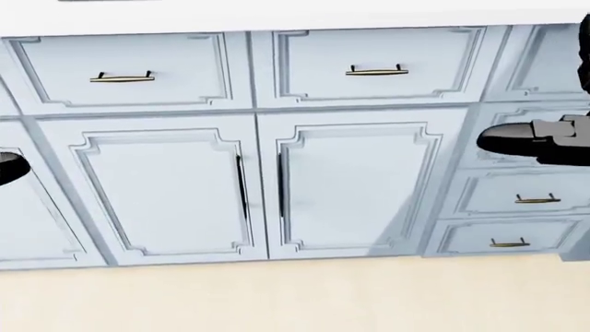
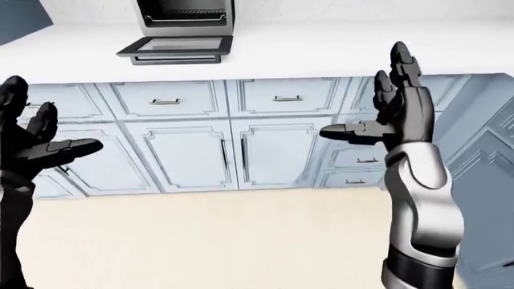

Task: Close the toaster oven door.

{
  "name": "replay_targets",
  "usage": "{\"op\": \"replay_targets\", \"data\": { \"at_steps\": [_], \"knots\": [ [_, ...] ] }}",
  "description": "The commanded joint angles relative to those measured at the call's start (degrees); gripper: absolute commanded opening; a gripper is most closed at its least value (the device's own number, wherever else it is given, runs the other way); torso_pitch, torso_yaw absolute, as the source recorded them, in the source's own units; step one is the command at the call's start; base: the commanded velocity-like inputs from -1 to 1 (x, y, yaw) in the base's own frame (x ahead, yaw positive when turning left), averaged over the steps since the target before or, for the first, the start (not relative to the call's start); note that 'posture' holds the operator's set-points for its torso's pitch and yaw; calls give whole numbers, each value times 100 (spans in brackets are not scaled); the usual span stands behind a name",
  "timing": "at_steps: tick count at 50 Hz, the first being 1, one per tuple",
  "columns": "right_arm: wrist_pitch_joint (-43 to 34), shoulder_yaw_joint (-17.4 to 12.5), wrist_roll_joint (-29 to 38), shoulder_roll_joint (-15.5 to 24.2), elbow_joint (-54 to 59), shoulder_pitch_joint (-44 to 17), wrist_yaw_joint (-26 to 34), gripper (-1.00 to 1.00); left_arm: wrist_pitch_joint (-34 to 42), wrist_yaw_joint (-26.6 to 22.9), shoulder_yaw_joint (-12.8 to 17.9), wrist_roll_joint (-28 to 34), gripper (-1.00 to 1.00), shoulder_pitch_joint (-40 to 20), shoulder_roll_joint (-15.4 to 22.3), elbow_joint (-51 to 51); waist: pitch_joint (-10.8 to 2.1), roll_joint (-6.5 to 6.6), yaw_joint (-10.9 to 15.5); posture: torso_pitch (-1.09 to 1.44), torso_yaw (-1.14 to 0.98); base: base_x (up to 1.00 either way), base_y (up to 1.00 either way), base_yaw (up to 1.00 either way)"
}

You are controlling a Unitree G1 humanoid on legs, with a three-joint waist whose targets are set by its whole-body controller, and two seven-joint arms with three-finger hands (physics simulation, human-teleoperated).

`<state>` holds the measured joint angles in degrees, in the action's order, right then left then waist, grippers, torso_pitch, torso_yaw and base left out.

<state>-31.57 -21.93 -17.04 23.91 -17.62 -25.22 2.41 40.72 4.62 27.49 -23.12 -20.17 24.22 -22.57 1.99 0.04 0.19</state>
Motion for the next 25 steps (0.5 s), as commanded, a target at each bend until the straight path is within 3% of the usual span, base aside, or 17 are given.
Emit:
{"op": "replay_targets", "data": {
  "at_steps": [1, 9, 10, 12, 13, 15, 17, 19, 20, 22, 25],
  "knots": [
    [115, -71, -90, 144, -194, -180, -38, 100, -19, 42, 72, -152, 100, -204, 200, -186, -101, 2, -5, 0, 0, 0, 0, 0],
    [-47, -181, -266, 449, -311, -401, -40, 100, 163, 197, 300, -412, 100, -439, 657, -204, -86, 23, -6, 0, 0, 0, 0, 0],
    [-82, -205, -301, 493, -323, -432, -53, 100, 187, 213, 337, -461, 100, -465, 715, -200, -203, 51, -19, 0, 0, 9, 9, 0],
    [-113, -193, -315, 548, -340, -462, -67, 100, 165, 240, 338, -508, 100, -479, 770, -139, -63, 37, -26, 0, 0, 10, 15, 0],
    [-134, -192, -324, 558, -353, -466, -73, 100, 154, 249, 337, -528, 100, -461, 769, -135, -64, 56, -43, 0, 0, 11, 17, 0],
    [-137, -196, -320, 584, -343, -466, -67, 100, 135, 253, 305, -524, 100, -425, 778, -145, -57, 130, -43, 0, 0, 12, 17, 0],
    [-141, -207, -322, 611, -346, -474, -53, 100, 129, 250, 311, -525, 100, -429, 804, -146, -75, 400, -62, 0, 0, 12, 16, 0],
    [-157, -217, -323, 627, -322, -485, -57, 100, 102, 237, 323, -516, 100, -419, 819, -121, -33, 326, -50, 0, 0, 13, 17, 0],
    [-163, -216, -323, 632, -319, -488, -58, 100, 116, 244, 330, -528, 100, -423, 820, -129, -3, 360, -84, 0, 0, 12, 25, 0],
    [-189, -213, -334, 647, -323, -510, -60, 100, 123, 246, 343, -529, 100, -434, 845, -114, -44, 254, -74, 0, 0, 12, 27, 0],
    [-195, -220, -337, 665, -325, -523, -61, 100, 147, 251, 358, -543, 100, -444, 877, -126, 4, 64, -55, 0, 0, 13, 28, 0]
  ]
}}
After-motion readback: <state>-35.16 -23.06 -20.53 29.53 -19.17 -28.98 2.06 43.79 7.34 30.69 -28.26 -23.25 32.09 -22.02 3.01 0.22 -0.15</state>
